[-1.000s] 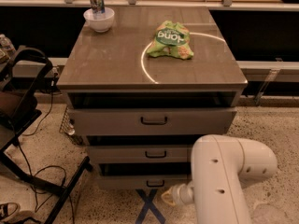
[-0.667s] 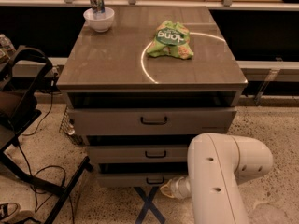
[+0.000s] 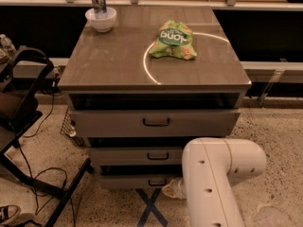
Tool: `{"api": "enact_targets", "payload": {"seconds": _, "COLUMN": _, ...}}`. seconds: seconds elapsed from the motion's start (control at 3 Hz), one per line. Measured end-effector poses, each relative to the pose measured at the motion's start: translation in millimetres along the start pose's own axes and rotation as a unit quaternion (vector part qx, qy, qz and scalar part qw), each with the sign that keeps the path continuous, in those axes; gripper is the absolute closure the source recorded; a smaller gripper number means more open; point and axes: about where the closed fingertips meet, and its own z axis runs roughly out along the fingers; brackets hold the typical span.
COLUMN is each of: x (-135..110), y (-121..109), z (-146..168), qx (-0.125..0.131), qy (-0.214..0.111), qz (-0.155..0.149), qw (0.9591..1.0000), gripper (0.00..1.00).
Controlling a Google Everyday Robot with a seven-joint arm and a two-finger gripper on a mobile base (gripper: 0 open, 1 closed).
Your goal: Close bottom drawer
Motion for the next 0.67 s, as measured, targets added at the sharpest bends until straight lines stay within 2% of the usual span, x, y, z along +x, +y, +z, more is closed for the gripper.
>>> {"api": "enact_targets", "payload": {"seconds": 0.33, "x": 52.7, "y": -7.9, "z": 25.6, "qx": 0.046, "qy": -0.015, "qz": 0.025, "qw": 0.9985, "gripper": 1.0}}
{"api": "enact_targets", "payload": {"seconds": 0.67, "x": 52.7, "y": -7.9, "z": 25.7, "qx": 0.046, "qy": -0.015, "qz": 0.025, "qw": 0.9985, "gripper": 1.0}}
